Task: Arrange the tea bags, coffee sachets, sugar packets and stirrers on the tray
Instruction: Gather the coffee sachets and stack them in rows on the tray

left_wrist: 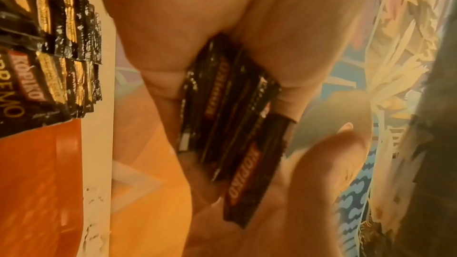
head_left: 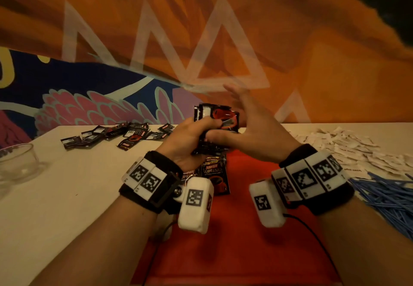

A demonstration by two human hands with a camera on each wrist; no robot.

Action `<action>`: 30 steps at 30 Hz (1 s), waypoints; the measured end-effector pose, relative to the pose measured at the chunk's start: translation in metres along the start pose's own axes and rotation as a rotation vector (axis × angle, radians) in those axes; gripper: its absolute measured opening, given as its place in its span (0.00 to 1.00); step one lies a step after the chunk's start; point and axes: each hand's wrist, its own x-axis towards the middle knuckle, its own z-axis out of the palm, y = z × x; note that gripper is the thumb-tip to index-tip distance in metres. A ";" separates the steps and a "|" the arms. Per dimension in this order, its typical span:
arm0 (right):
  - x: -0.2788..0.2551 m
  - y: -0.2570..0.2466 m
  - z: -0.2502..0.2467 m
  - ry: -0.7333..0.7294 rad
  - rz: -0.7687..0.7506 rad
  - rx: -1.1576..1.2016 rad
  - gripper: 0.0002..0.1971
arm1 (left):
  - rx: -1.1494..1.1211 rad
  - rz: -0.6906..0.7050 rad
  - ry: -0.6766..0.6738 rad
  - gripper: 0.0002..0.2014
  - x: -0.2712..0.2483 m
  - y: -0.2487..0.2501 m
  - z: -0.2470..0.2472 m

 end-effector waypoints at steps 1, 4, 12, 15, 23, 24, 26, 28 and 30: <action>0.001 0.002 -0.001 0.038 0.041 -0.005 0.47 | 0.014 0.022 0.020 0.12 0.000 0.000 -0.002; 0.003 0.003 -0.004 0.067 0.106 0.029 0.28 | 0.081 0.051 0.057 0.17 0.000 0.002 -0.005; 0.004 0.012 -0.001 0.049 0.194 0.089 0.21 | 0.213 0.116 0.137 0.13 0.002 -0.001 0.002; 0.003 0.014 -0.002 0.119 0.231 0.103 0.14 | 0.197 0.141 0.173 0.09 0.003 0.001 0.000; 0.003 0.001 0.006 0.292 0.365 0.973 0.11 | 0.197 0.225 0.223 0.11 0.004 -0.001 -0.003; 0.004 0.001 0.009 0.276 0.361 0.997 0.09 | 0.218 0.251 0.223 0.10 0.004 -0.001 -0.001; 0.004 0.002 0.013 0.207 0.356 1.027 0.07 | 0.199 0.299 0.257 0.11 0.005 -0.001 -0.002; 0.003 0.005 0.013 0.111 0.363 0.992 0.09 | 0.130 0.335 0.291 0.11 0.006 0.002 -0.004; 0.003 0.007 0.013 0.084 0.353 0.887 0.07 | 0.097 0.341 0.302 0.10 0.007 0.003 -0.005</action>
